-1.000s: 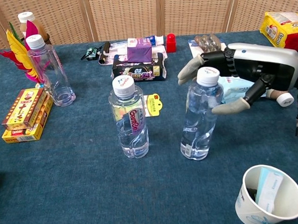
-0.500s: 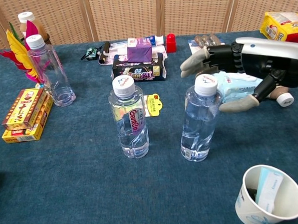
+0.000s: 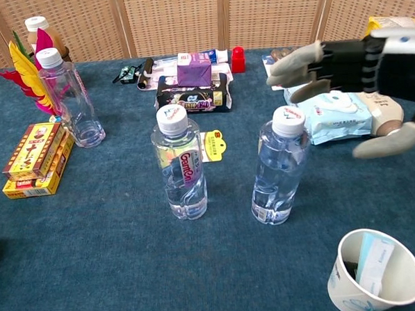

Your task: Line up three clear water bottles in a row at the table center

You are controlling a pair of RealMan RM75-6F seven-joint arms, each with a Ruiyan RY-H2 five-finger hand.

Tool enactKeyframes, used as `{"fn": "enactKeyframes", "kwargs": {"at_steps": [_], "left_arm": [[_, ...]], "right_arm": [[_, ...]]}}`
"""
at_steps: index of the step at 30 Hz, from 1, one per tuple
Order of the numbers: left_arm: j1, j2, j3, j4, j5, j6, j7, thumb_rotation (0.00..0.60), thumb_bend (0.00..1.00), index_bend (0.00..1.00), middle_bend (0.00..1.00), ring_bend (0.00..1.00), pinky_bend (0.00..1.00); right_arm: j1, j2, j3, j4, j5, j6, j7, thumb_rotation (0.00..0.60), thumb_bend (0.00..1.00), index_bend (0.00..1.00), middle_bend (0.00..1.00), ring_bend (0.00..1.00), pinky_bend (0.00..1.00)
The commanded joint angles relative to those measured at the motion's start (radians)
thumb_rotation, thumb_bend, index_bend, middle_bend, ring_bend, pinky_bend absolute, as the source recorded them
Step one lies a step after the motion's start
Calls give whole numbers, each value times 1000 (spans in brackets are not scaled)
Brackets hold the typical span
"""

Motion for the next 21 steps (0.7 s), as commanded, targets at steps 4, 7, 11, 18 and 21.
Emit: {"fn": "enactKeyframes", "kwargs": {"at_steps": [4, 7, 11, 18, 21], "left_arm": [[-11, 5, -7, 4, -16, -14, -28, 600, 124, 0, 0, 0, 48], [-23, 8, -18, 4, -31, -28, -44, 600, 123, 0, 0, 0, 48], [-46, -1, -40, 21, -51, -49, -57, 600, 122, 0, 0, 0, 48], [-94, -33, -77, 72, -77, -91, -126, 600, 123, 0, 0, 0, 48], [-109, -44, -87, 84, -79, -100, -142, 600, 123, 0, 0, 0, 48]], "right_arm": [[-39, 134, -41, -60, -6, 78, 37, 600, 173, 126, 107, 71, 97], [-69, 176, -39, -48, 38, 86, 11, 600, 159, 126, 109, 77, 109], [-135, 222, -26, -26, 125, 102, -37, 600, 150, 126, 113, 78, 111], [-278, 253, 0, 30, 253, 160, -186, 600, 146, 126, 118, 82, 110], [-352, 250, 5, 43, 295, 192, -256, 600, 146, 126, 121, 83, 106]]}}
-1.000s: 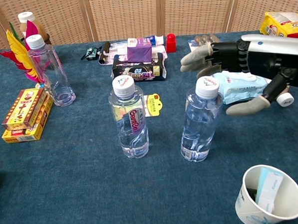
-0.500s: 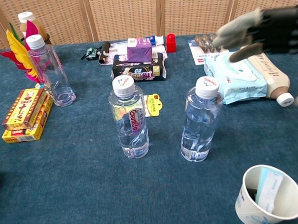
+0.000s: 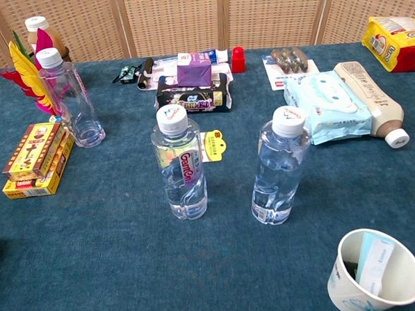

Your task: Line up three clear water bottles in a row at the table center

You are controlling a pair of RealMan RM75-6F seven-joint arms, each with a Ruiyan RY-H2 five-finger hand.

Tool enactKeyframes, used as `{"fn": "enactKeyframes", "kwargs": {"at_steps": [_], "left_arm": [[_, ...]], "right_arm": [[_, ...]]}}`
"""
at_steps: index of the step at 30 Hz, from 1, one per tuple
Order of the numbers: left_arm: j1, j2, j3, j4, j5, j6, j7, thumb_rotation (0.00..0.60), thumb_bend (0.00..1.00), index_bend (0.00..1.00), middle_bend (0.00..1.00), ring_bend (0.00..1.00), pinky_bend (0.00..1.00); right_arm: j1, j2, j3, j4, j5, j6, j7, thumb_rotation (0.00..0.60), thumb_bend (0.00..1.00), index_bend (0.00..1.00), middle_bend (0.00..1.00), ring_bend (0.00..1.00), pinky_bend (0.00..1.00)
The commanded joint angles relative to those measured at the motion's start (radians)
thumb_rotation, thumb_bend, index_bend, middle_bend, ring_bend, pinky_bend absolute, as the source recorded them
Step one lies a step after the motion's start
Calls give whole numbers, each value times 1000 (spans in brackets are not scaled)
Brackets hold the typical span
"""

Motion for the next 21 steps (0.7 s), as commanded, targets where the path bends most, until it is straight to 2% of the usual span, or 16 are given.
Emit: {"fn": "enactKeyframes", "kwargs": {"at_steps": [1, 10, 13, 20, 21], "left_arm": [[-15, -9, -8, 7, -3, -14, -16, 600, 123, 0, 0, 0, 48], [-40, -40, -8, 61, -43, -73, -103, 600, 123, 0, 0, 0, 48], [-52, -79, -15, 126, -43, -80, -197, 600, 123, 0, 0, 0, 48], [-61, -146, 5, 278, -19, -94, -384, 600, 122, 0, 0, 0, 48], [-71, -180, -4, 314, -17, -92, -493, 600, 121, 0, 0, 0, 48]], "right_arm": [[-104, 7, 14, 30, 66, 50, -94, 600, 146, 126, 122, 83, 105], [-236, -7, 43, 54, 107, 122, -171, 600, 139, 126, 132, 89, 98], [-259, -2, 55, 40, 117, 125, -201, 600, 137, 130, 133, 88, 96], [-292, -5, 86, 15, 105, 141, -220, 600, 137, 134, 133, 88, 93], [-298, -6, 91, 13, 102, 142, -222, 600, 137, 134, 133, 88, 92]]}}
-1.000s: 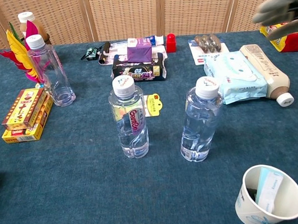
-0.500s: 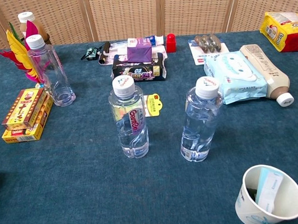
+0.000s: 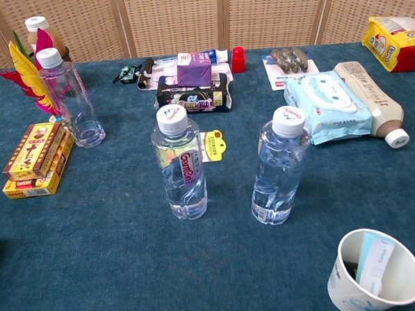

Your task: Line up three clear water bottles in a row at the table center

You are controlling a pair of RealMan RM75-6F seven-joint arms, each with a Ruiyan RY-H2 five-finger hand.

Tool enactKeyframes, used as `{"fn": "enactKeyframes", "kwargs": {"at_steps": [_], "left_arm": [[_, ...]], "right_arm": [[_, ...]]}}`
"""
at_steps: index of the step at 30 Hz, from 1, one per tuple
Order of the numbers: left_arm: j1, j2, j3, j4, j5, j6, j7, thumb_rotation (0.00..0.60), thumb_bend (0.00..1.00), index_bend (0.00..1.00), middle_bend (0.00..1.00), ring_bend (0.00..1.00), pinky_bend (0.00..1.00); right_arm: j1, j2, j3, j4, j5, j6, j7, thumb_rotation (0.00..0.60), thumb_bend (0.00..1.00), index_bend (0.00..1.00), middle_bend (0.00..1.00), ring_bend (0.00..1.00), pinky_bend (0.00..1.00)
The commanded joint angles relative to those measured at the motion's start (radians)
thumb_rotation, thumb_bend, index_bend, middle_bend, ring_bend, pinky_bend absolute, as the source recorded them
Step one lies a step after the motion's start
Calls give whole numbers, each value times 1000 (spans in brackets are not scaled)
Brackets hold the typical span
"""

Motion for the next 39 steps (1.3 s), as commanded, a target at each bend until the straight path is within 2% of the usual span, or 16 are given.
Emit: {"fn": "enactKeyframes", "kwargs": {"at_steps": [1, 3, 7, 12, 20, 29, 39], "left_arm": [[-24, -80, -3, 111, 25, -1, -214, 600, 120, 0, 0, 0, 48], [-37, -117, -2, 181, 51, 13, -306, 600, 120, 0, 0, 0, 48], [-63, -166, -2, 254, 69, 11, -415, 600, 119, 0, 0, 0, 48], [-100, -207, 3, 301, 83, -13, -489, 600, 119, 0, 0, 0, 48], [-167, -251, 6, 318, 75, -97, -494, 600, 118, 0, 0, 0, 48], [-216, -294, -21, 343, 7, -173, -462, 600, 118, 0, 0, 0, 48], [-225, -361, -52, 399, -47, -166, -455, 600, 118, 0, 0, 0, 48]], "right_arm": [[-9, -2, 9, -3, -6, 2, -3, 600, 136, 134, 133, 89, 92], [-15, -1, 16, -3, -12, 2, -2, 600, 137, 134, 134, 89, 91], [-25, 1, 29, -4, -21, 2, -3, 600, 136, 135, 135, 89, 90], [-33, 2, 41, -6, -33, -2, -9, 600, 136, 139, 135, 89, 87], [-41, 6, 60, -7, -52, -12, -7, 600, 137, 142, 135, 89, 84], [-55, 8, 79, 3, -69, -12, 20, 600, 136, 144, 135, 89, 83], [-63, 12, 93, 8, -82, -22, 45, 600, 137, 145, 136, 88, 83]]}}
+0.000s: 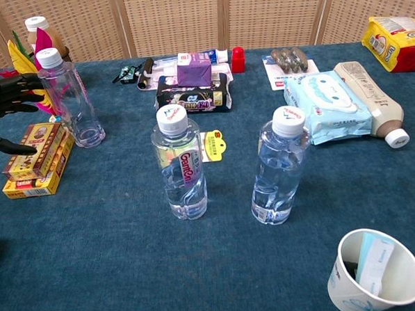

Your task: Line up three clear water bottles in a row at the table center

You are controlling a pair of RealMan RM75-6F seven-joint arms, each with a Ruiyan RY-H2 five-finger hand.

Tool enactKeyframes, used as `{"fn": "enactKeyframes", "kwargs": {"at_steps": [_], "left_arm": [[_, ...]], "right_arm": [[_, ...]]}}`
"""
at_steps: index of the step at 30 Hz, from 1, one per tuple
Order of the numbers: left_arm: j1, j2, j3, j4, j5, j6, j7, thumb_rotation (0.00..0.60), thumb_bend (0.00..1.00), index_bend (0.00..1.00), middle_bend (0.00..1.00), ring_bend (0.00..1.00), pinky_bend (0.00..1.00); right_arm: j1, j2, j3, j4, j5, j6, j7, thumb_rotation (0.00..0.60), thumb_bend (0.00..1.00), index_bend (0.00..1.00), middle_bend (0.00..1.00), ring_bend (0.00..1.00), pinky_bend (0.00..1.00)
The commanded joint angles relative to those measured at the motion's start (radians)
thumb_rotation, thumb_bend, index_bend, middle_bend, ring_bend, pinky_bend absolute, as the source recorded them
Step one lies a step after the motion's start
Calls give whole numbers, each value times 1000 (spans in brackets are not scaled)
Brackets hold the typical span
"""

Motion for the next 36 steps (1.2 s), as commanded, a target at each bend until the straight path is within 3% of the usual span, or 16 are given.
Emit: {"fn": "enactKeyframes", "kwargs": {"at_steps": [1, 16, 20, 23, 25, 27, 30, 36], "left_arm": [[2, -21, -10, 23, -14, 9, 1, 600, 119, 0, 0, 0, 48], [-61, -153, -66, 139, -46, -7, -39, 600, 141, 0, 0, 0, 53], [-67, -176, -74, 152, -54, -3, -34, 600, 202, 0, 8, 18, 189], [-63, -197, -91, 164, -78, 7, -12, 600, 287, 60, 164, 159, 312], [-49, -223, -121, 179, -122, 27, 17, 600, 336, 216, 325, 276, 381], [-43, -237, -132, 184, -137, 41, 41, 600, 348, 300, 397, 329, 414], [-37, -248, -144, 189, -148, 62, 69, 600, 349, 353, 440, 356, 431], [-28, -238, -155, 165, -145, 91, 62, 600, 336, 356, 446, 358, 433]], "right_arm": [[-1, 1, 2, 3, -5, -3, 9, 600, 137, 145, 136, 88, 83], [-14, 0, 27, 5, 6, -13, -18, 600, 137, 147, 135, 89, 83], [-17, 1, 32, -3, 5, -13, -19, 600, 136, 146, 136, 89, 83], [-20, 3, 33, -2, 4, -11, -10, 600, 136, 147, 135, 89, 83], [-22, 3, 37, 0, 6, -12, -4, 600, 136, 146, 136, 89, 83], [-22, 3, 38, 2, 5, -15, -1, 600, 136, 146, 136, 89, 83], [-22, 3, 41, 2, 5, -17, -2, 600, 137, 146, 136, 89, 83], [-27, 3, 46, -3, 3, -15, -13, 600, 136, 147, 136, 89, 83]]}}
